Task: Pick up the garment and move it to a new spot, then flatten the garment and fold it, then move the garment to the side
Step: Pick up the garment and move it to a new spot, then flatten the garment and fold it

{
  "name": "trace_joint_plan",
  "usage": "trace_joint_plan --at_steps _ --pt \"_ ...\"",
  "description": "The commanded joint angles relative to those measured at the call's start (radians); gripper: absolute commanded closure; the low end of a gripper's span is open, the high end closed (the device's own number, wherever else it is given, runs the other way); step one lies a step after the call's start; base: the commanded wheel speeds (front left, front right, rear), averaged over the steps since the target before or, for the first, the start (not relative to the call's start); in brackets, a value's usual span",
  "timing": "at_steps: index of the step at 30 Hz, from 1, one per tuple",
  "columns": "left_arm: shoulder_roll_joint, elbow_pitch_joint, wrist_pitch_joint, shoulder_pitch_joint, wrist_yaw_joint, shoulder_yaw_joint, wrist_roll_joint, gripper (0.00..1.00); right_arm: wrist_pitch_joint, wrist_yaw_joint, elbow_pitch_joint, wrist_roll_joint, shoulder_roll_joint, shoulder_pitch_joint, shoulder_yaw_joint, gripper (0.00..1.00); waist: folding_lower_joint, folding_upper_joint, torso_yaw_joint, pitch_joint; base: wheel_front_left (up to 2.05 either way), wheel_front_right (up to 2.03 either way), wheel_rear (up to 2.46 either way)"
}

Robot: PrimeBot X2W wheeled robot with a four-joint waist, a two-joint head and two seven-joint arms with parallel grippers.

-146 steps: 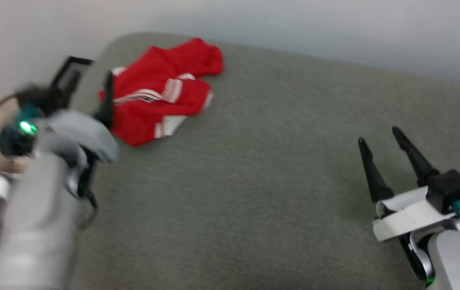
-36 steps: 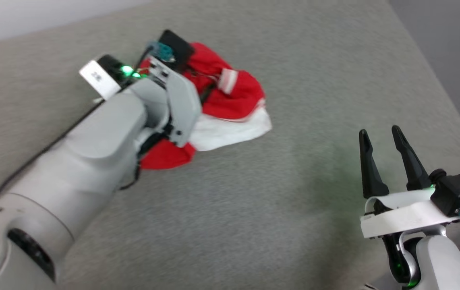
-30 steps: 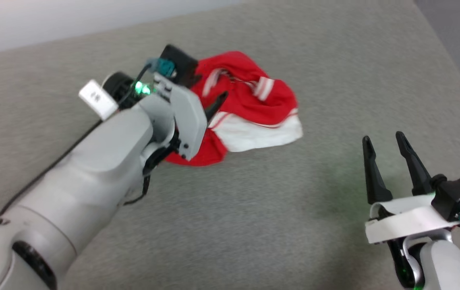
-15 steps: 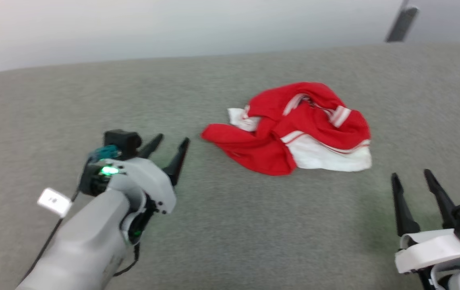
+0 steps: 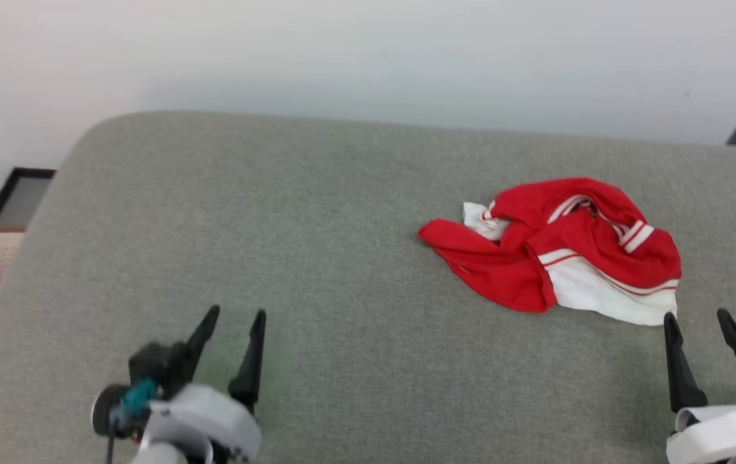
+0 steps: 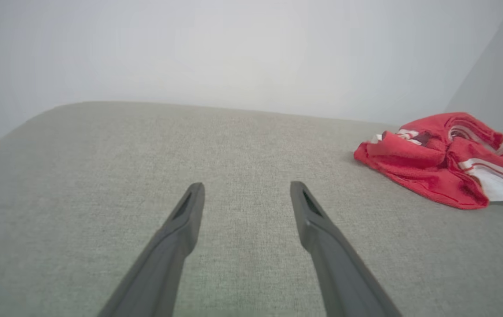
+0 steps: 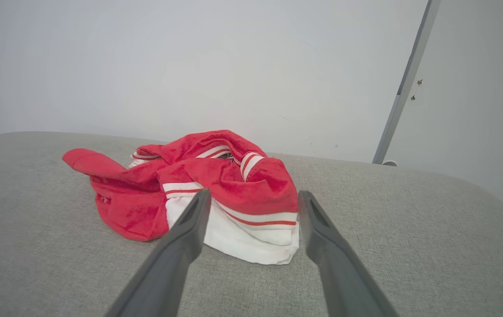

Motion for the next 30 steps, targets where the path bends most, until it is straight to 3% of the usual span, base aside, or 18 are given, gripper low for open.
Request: trace_joint_plan --at_steps 1,8,16,30 --pt "-0.002 -0.015 0.000 0.031 0.003 0.012 0.033 0.00 -0.001 -0.001 0.002 -0.003 -0.004 0.017 -0.003 0.00 0.0000 -0.0001 0.034 -0.040 0.00 0.00 0.00" --pt "-0.060 -0.174 0.000 0.195 -0.011 0.161 0.182 0.00 -0.001 -0.001 -0.011 -0.008 -0.011 0.034 -0.008 0.00 0.0000 -0.0001 0.024 -0.081 0.00 0.00 0.00" --pt "-0.110 -0.250 0.000 0.300 -0.037 0.231 0.310 0.00 -0.001 -0.001 -0.023 -0.007 0.001 0.053 -0.015 0.00 0.0000 -0.0001 -0.002 -0.100 0.00 0.00 0.00" --pt "-0.178 -0.257 0.000 0.293 -0.087 0.306 0.370 0.00 0.000 -0.001 0.014 -0.020 -0.034 0.019 0.045 0.00 0.0000 -0.0001 -0.021 -0.081 0.00 0.00 0.00"
